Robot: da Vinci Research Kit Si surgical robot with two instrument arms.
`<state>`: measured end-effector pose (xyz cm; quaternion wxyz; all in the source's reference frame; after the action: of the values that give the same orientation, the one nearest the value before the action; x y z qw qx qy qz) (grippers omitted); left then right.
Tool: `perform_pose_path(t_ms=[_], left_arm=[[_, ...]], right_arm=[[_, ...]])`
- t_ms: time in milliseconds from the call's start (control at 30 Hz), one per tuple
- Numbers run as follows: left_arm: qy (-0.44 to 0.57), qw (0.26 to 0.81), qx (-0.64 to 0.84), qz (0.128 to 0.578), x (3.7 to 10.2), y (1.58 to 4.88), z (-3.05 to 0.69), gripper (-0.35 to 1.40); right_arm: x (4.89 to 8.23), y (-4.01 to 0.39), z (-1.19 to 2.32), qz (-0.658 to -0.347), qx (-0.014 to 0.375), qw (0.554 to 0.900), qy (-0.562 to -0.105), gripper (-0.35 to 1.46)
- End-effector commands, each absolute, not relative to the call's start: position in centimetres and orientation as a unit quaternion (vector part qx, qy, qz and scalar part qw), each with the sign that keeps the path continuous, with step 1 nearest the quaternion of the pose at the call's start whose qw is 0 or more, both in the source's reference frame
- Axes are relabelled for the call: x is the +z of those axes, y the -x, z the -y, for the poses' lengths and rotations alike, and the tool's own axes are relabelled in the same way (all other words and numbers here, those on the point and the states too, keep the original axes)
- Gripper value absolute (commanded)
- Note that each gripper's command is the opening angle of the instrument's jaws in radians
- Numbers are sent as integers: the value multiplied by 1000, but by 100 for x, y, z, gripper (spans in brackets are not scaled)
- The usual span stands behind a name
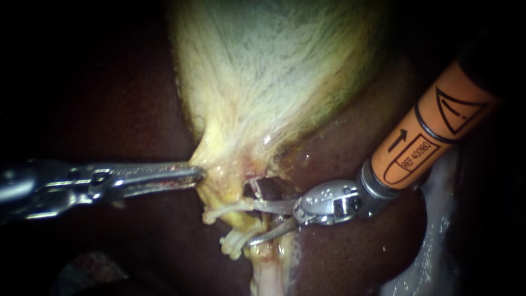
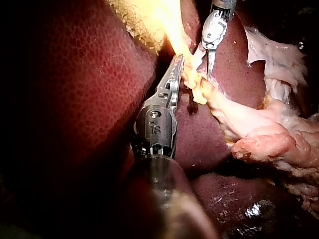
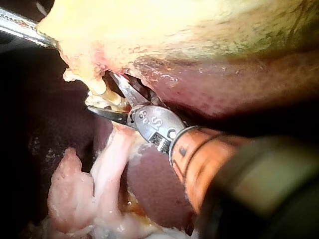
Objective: Go to the cutting position left tube
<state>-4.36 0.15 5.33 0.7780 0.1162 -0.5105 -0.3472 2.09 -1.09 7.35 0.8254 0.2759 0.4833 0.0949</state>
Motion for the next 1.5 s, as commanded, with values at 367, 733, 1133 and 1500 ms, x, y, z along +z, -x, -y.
perform_pose_path(t_ms=[367, 733, 1133, 1500], left_arm=[[-118, 778, -346, 511, 548, 433, -27, -15], [-116, 778, -348, 510, 553, 450, -31, -13], [-118, 777, -347, 511, 551, 455, -27, -13], [-118, 778, -347, 511, 553, 457, -27, -13]], right_arm=[[724, -219, 133, -492, 46, 814, -305, 123], [729, -253, 130, -496, 43, 810, -309, 123], [740, -264, 138, -492, 50, 805, -328, 123], [740, -263, 137, -486, 65, 803, -339, 123]])
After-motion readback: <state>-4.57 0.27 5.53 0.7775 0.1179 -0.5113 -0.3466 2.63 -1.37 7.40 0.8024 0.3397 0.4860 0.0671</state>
